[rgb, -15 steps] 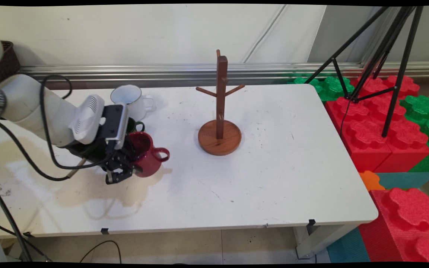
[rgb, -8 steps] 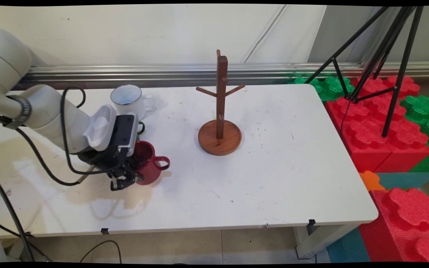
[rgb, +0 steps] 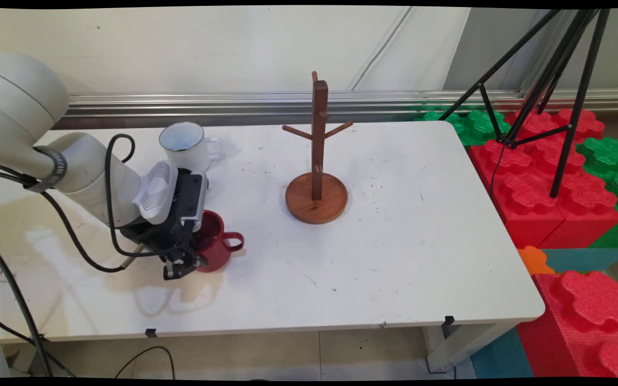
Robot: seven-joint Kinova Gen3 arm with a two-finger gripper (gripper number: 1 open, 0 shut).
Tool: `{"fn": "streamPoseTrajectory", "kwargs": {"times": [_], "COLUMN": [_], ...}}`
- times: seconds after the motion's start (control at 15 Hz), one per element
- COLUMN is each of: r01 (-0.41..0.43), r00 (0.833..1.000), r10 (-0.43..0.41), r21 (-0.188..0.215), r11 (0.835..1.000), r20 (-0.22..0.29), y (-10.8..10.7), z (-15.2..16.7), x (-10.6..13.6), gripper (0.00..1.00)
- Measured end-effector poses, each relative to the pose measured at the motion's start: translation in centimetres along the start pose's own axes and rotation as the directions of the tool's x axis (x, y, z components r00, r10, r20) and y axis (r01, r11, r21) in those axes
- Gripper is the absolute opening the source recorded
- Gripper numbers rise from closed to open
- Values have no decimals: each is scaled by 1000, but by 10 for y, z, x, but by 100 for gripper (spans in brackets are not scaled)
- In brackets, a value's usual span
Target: Place the picked object on the table
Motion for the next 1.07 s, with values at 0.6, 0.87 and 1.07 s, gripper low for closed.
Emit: {"fn": "streamPoseTrajectory", "kwargs": {"times": [0.6, 0.87, 1.07], "r01": [18, 19, 19], "r00": [999, 999, 1000], "r10": [-17, -19, -19], "r21": [-6, -5, 3], "r11": [1000, 1000, 1000], "r20": [31, 34, 22], "y": [1, 2, 1], "z": [11, 13, 12], "x": [1, 1, 0], "gripper": [100, 100, 100]}}
